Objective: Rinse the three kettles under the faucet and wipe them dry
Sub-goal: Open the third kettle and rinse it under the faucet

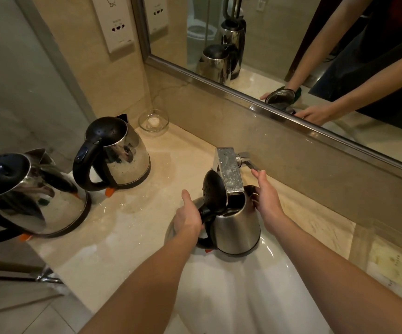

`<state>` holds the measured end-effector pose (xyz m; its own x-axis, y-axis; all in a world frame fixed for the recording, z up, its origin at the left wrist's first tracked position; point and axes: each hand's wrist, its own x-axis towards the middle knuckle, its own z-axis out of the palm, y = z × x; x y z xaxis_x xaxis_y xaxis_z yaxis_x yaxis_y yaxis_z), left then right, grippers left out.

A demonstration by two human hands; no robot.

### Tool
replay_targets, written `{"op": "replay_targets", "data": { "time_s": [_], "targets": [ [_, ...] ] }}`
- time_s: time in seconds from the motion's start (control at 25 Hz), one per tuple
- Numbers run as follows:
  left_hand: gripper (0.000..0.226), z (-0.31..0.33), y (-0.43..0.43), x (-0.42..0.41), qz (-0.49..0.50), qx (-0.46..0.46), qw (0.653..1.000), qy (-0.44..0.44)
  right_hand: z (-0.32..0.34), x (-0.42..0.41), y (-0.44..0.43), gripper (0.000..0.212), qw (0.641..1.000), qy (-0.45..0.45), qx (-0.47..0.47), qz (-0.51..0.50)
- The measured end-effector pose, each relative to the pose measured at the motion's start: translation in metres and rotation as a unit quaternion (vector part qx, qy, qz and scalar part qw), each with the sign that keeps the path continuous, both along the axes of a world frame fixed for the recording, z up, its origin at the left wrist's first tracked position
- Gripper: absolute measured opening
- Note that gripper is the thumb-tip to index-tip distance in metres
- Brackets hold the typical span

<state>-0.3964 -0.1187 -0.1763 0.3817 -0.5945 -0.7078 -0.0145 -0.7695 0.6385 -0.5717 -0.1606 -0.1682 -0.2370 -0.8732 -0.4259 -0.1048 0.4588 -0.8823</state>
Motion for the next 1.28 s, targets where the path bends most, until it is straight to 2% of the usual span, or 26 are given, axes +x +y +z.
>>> {"op": "replay_targets", "data": {
  "time_s": [0.12, 0.44, 0.88, 0.96, 1.12, 1.28],
  "targets": [
    [0.069, 0.0, 0.0, -0.002, 0.001, 0.0, 1.0, 0.003, 0.0, -0.001, -0.001, 0.074, 1.0, 0.009, -0.005, 0.004],
    [0.075, -0.002, 0.003, -0.001, -0.01, -0.001, 1.0, 0.001, -0.003, 0.002, 0.003, 0.066, 1.0, 0.011, -0.002, -0.011],
    [0.073, -0.012, 0.007, 0.003, -0.023, -0.019, 0.999, -0.025, -0.022, 0.002, 0.012, 0.059, 0.998, -0.039, 0.004, -0.052],
    [0.072, -0.012, 0.008, 0.003, -0.027, -0.023, 0.999, -0.031, -0.026, 0.003, 0.014, 0.067, 0.997, -0.047, 0.01, -0.057],
    [0.074, -0.018, 0.009, 0.003, -0.027, -0.019, 0.999, -0.04, -0.031, 0.006, 0.015, 0.104, 0.996, -0.04, 0.031, -0.069],
    [0.074, -0.021, 0.01, 0.004, -0.035, -0.017, 0.998, -0.05, -0.034, 0.008, 0.015, 0.105, 0.995, -0.053, 0.035, -0.081]
  ]
}}
